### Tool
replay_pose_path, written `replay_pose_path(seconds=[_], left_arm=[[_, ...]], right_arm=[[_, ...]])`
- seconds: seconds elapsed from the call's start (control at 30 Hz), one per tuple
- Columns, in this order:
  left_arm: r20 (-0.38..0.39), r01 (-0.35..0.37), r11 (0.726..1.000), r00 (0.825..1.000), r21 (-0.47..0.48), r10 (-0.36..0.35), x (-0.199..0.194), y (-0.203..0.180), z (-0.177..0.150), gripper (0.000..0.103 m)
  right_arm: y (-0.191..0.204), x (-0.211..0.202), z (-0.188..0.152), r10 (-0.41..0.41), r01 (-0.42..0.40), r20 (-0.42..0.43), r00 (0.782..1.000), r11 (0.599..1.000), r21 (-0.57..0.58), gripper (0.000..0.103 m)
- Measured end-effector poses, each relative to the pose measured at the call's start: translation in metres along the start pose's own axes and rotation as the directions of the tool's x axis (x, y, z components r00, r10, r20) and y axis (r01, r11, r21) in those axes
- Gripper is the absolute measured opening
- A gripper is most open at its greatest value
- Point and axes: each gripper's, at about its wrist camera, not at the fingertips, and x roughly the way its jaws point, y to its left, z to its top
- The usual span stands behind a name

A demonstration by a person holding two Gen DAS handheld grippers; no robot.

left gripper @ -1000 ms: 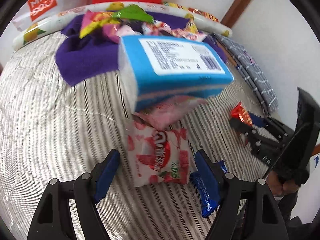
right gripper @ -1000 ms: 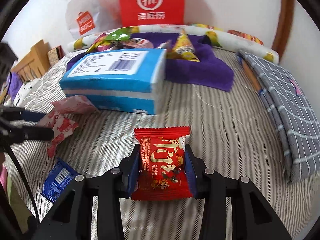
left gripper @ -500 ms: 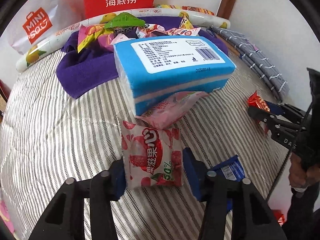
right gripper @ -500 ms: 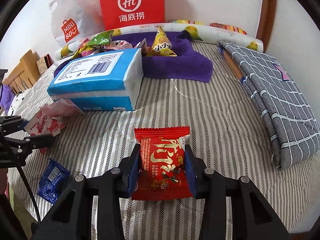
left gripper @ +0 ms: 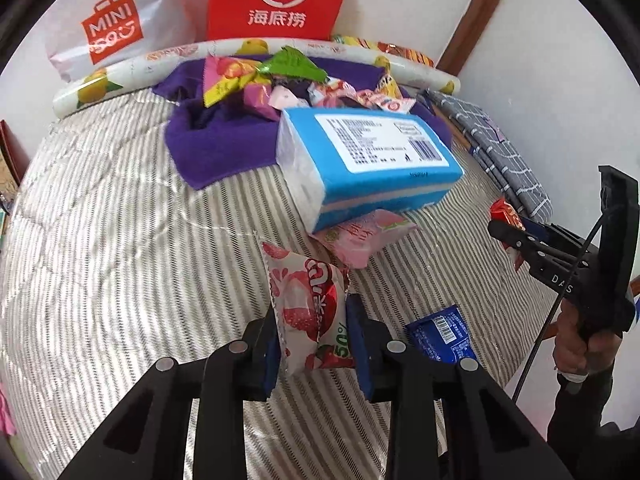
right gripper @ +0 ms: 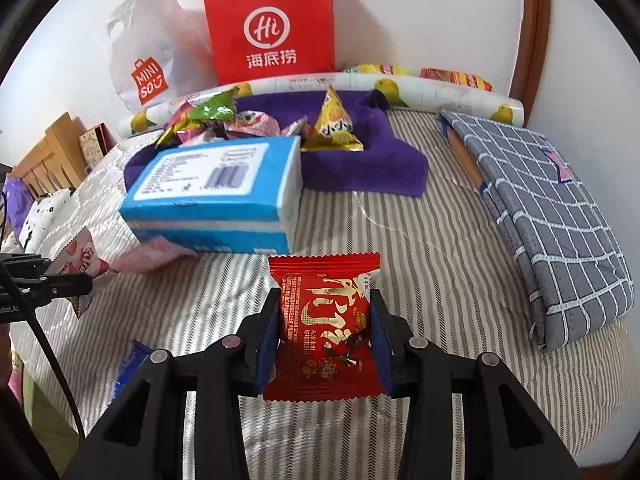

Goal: Organize snacks
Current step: 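Carry the red packet and pink peach packet over the purple towel with both grippers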

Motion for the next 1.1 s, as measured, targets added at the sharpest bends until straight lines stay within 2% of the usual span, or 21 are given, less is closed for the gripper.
replay_pose_path(seconds=[0.23,0.43,0.77,1.1], left_arm=[[0.033,0.035,0.999,0.999,-0.038,-0.034,-0.02,0.013,0.006,0.028],[0.062,0.045,0.998,0.997,-0.036,-0.043,-0.037,0.016,0.025,0.028],[0.107,0.067,0.998,0.992,-0.01,-0.065,-0.055,0.014,0.087,0.028],[0.124,0.1,0.995,0.987,0.015,-0.101,-0.05,0.006,0.134,0.028]], right_arm=[[0.009,-0.011,0.012,0.015,-0.015,0.021,1.0,1.0,-0.006,0.041],[0.017,-0.017,0.03,0.037,-0.037,0.049,0.998,0.999,0.003,0.041],[0.023,-0.023,0.086,0.064,-0.069,0.122,0.991,0.997,0.044,0.041],[0.017,-0.012,0.126,0.057,-0.069,0.148,0.987,0.994,0.08,0.041]])
